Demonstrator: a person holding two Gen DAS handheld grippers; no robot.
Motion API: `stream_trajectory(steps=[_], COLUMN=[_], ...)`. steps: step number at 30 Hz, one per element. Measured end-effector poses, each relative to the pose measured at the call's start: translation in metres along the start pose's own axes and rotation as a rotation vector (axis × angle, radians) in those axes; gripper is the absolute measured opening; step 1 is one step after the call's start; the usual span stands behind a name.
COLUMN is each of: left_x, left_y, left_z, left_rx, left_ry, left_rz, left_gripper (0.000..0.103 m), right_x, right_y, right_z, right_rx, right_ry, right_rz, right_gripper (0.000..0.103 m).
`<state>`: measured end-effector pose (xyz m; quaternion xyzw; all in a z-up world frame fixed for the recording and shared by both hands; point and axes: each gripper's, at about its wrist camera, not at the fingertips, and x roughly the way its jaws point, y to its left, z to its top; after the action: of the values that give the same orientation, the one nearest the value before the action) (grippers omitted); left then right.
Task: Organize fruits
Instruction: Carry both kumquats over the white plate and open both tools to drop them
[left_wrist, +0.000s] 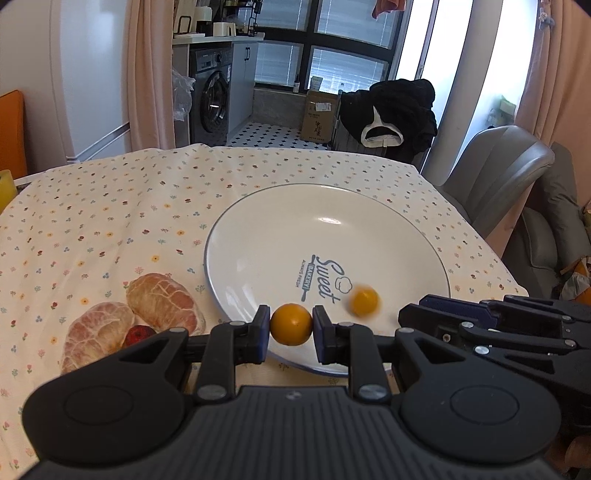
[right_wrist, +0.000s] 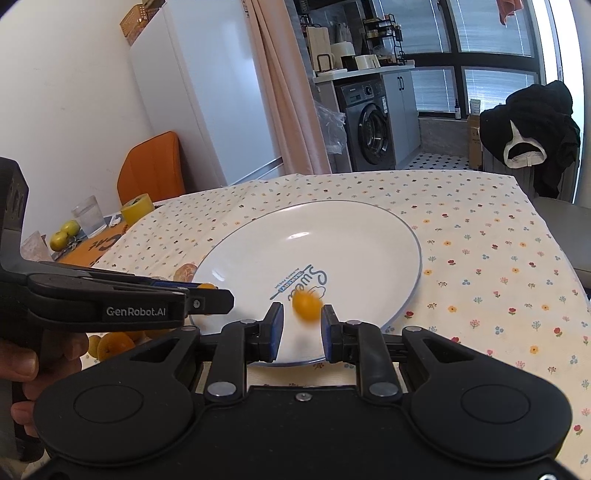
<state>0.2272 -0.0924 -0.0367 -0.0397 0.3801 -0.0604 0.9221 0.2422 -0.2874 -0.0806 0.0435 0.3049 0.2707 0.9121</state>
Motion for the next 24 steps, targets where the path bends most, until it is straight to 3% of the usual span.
stream_trajectory(steps=[10,12,14,16,20,22,24], left_x=[-0.020,-0.025,-0.030,-0.037,-0.052,-0.059,-0.068], left_y=[0.009,0.012,0.016,0.019,0.027,0.032,0.037], left_z=[-0.004,-0.005,-0.007,-0.010,-0.015,-0.018,-0.022], left_rx=[-0.020,-0.028,-0.041,-0.050,-0.068,-0.080,-0.098], left_ry=[-0.034,-0.038,-0.042,-0.058,-0.099,-0.127,-0.150], left_rz=[0.012,0.010,0.013,0.026,0.057,0.075,0.085], left_gripper=[0.026,0.027,0.033,0.049,0.070,0.082,0.087], right_x=[-0.012,-0.014,-0.019,-0.023,-0.030,-0.031,-0.032], right_y=[0.008,0.009,0.011,0.014,0.020,0.023,0.025], right_z=[-0.002,-0.003,-0.003,-0.003,-0.002,-0.002,-0.003], right_rx=[-0.012,-0.002,-0.002,-0.003,0.000,-0.001,-0.001], right_ry=[-0.026,-0.034,-0.053,-0.072,-0.106,-0.109,-0.110], right_rz=[-0.003,-0.003,-0.007,-0.007,-0.005,0.003,0.002], right_gripper=[0.030,0.045,0.059,0.070,0.096,0.100,0.103])
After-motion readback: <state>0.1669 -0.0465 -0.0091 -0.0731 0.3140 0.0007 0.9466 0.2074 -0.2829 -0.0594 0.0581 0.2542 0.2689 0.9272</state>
